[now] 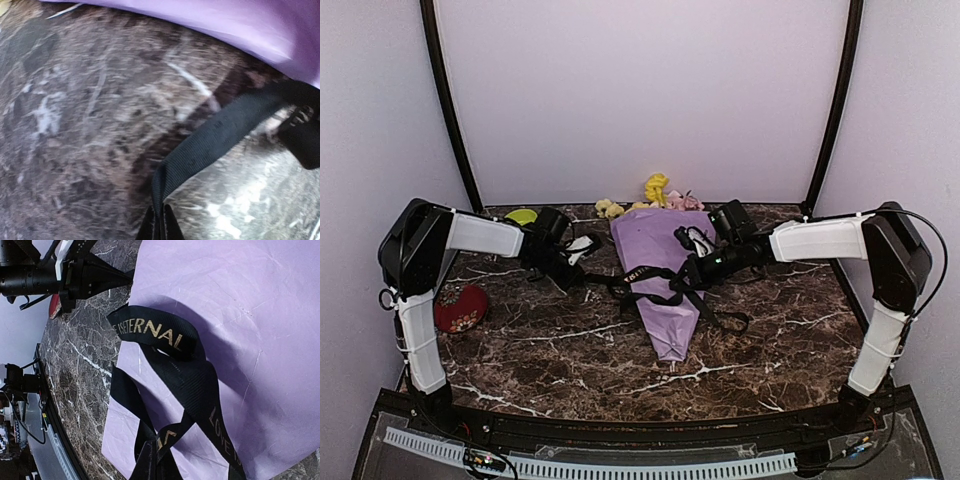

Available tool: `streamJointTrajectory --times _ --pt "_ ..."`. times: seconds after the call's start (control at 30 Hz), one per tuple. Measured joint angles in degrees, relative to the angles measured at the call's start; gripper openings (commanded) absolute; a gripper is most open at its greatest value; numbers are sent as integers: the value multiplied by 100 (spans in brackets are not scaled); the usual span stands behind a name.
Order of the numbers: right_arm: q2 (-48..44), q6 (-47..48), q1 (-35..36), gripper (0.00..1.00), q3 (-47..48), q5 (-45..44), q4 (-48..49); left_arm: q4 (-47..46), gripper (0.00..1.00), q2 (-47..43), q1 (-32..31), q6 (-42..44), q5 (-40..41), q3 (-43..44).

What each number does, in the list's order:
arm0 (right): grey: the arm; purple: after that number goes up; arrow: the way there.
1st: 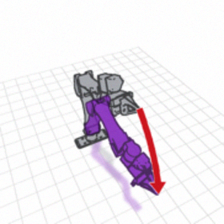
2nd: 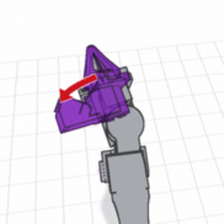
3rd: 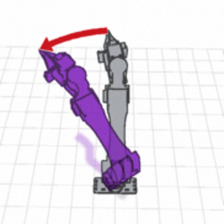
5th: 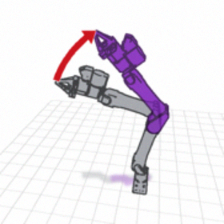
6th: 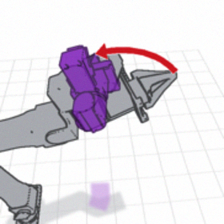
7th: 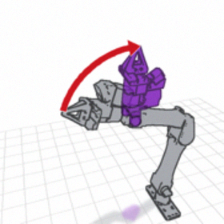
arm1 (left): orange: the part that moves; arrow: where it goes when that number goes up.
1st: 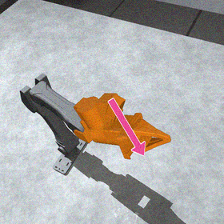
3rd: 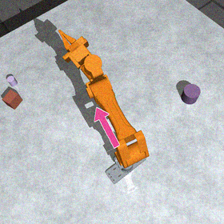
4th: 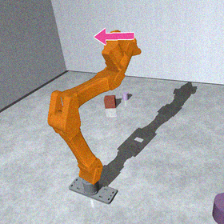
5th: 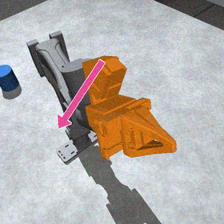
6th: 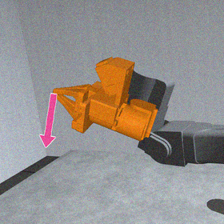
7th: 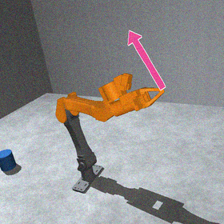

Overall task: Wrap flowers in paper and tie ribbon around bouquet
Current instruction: Tie the ribbon around the folded bouquet.

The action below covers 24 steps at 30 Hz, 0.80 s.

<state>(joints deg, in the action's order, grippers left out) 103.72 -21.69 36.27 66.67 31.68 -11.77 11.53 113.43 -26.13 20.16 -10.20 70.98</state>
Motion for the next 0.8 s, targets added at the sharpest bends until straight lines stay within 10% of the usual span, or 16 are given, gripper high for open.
streamJointTrajectory --times 0.53,0.8 --pt "-262 315 -601 0 -28 -76 -542 -761 0 -678 391 -1408 1797 -833" --pt "411 728 -1248 0 1659 -739 -874 -1069 0 -1283 463 -1805 1893 -1281"
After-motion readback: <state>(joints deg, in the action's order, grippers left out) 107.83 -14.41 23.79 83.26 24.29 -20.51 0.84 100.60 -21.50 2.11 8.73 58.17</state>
